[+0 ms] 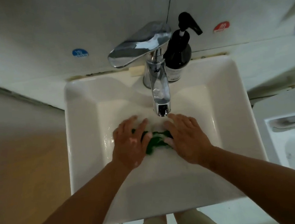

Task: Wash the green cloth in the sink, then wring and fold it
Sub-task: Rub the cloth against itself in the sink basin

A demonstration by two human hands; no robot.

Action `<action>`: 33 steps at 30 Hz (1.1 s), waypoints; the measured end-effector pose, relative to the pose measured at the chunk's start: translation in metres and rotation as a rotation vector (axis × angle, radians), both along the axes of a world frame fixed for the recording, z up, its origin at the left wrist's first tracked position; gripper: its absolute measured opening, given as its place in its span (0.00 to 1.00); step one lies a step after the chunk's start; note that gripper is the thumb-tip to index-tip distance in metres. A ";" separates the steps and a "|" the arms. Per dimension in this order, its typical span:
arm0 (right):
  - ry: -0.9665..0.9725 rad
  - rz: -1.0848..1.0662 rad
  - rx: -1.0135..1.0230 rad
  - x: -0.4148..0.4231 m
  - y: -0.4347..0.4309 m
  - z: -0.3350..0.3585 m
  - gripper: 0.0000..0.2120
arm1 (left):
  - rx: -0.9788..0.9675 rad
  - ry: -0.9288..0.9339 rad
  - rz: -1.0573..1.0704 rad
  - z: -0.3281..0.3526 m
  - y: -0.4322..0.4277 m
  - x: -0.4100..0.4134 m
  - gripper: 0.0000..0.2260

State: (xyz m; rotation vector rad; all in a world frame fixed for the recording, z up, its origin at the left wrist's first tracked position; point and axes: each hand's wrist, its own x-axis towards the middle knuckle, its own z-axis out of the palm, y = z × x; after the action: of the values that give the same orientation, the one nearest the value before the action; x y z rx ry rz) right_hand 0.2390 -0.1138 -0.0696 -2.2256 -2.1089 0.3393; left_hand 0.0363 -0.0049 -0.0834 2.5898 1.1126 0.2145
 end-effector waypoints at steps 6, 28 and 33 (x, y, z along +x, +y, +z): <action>-0.031 0.083 -0.003 -0.026 -0.035 -0.018 0.32 | -0.028 0.075 -0.091 -0.009 -0.051 -0.014 0.26; 0.048 0.084 -0.064 -0.027 -0.031 -0.010 0.32 | -0.064 -0.134 0.022 -0.001 -0.037 -0.005 0.21; 0.020 0.108 0.047 -0.025 -0.004 -0.030 0.26 | 0.056 0.033 -0.061 -0.017 -0.036 0.007 0.23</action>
State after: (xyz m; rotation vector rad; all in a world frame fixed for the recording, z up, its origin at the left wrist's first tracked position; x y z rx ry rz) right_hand 0.2140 -0.1176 -0.0994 -2.0796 -2.2076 0.3134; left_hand 0.0429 -0.0407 -0.1001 2.6818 1.0507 0.1930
